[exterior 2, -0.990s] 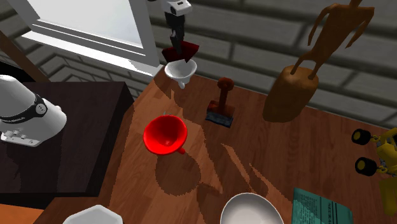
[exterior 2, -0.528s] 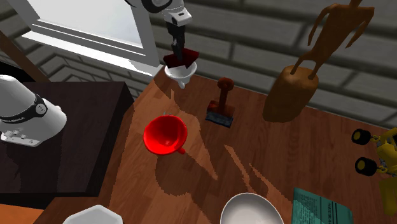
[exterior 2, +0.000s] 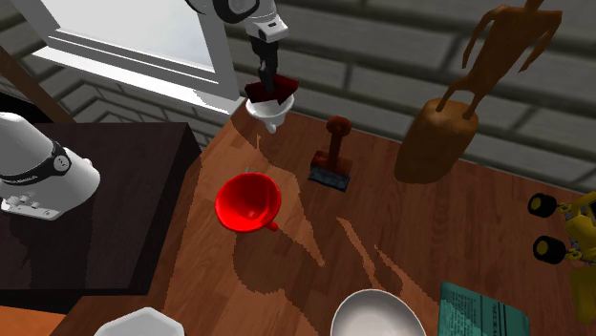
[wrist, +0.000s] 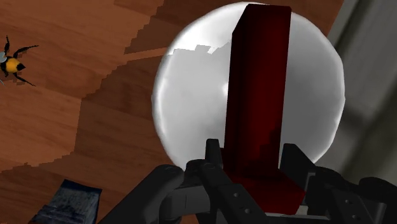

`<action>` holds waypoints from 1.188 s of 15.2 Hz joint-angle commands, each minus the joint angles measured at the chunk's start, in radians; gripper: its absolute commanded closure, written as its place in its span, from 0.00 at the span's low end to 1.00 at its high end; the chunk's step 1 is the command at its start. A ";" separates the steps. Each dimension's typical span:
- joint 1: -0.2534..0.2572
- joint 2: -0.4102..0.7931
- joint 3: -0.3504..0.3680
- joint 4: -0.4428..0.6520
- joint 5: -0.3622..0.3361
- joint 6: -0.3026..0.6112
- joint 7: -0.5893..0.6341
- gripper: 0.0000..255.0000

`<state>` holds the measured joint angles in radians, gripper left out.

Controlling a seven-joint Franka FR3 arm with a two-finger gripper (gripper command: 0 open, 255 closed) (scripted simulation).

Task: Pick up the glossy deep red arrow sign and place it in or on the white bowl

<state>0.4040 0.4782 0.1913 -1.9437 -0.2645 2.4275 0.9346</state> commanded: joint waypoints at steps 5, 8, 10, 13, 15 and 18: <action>0.000 0.000 0.000 0.000 0.000 0.000 0.000 0.00; -0.005 -0.048 0.012 0.001 0.018 -0.048 -0.012 0.00; -0.008 -0.089 0.022 0.007 0.035 -0.093 -0.022 0.00; -0.008 -0.089 0.022 0.007 0.035 -0.093 -0.022 0.00; -0.008 -0.089 0.022 0.007 0.035 -0.093 -0.022 0.00; -0.008 -0.089 0.022 0.007 0.035 -0.093 -0.022 0.00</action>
